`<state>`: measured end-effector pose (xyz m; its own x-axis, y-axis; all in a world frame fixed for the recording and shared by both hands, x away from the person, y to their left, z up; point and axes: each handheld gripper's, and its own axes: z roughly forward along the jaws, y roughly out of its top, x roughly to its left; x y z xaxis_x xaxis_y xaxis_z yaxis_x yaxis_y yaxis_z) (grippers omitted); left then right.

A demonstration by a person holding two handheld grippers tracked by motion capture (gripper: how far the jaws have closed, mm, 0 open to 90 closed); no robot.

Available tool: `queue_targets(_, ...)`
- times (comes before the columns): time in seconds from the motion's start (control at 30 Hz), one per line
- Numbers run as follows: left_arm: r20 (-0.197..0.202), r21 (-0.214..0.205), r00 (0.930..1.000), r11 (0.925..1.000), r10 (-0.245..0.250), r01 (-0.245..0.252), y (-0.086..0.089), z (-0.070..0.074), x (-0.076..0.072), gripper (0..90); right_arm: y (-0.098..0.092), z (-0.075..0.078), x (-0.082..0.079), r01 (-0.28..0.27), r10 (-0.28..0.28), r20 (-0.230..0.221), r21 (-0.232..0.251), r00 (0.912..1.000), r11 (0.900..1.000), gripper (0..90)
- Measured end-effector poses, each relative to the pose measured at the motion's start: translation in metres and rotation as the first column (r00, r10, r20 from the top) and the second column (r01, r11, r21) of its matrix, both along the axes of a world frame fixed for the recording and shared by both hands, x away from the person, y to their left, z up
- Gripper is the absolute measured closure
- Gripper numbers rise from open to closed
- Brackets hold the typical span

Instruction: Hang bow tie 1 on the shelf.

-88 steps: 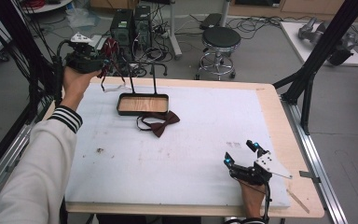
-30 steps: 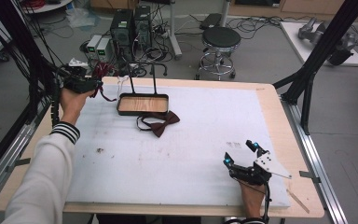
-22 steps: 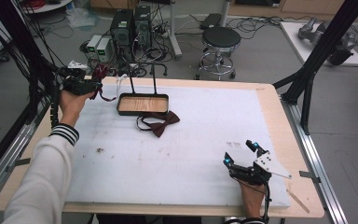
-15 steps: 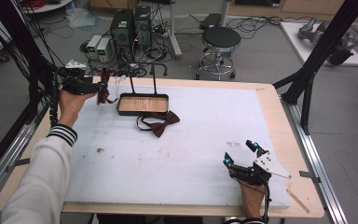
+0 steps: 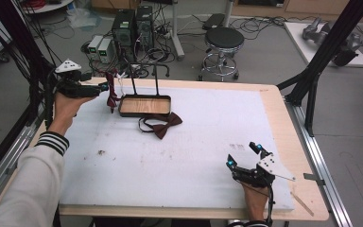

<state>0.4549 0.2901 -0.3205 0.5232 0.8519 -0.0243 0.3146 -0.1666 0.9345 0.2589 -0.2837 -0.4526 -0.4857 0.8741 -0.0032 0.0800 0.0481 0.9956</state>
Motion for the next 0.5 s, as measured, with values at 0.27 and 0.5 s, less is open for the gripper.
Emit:
queue_targets(0.27, 0.072, -0.045, 0.9941, 0.9954, -0.081, 0.084, -0.002, 0.001, -0.030, 14.7, 0.000, 0.000, 0.000, 0.001, -0.001, 0.001, -0.003, 1.0000, 1.0000, 5.6)
queue_targets(0.5, 0.126, -0.058, 0.9833, 0.9885, -0.132, 0.140, -0.004, 0.001, -0.062, 14.7, 0.000, 0.000, -0.001, -0.002, 0.002, 0.003, 0.002, 1.0000, 1.0000, 5.6)
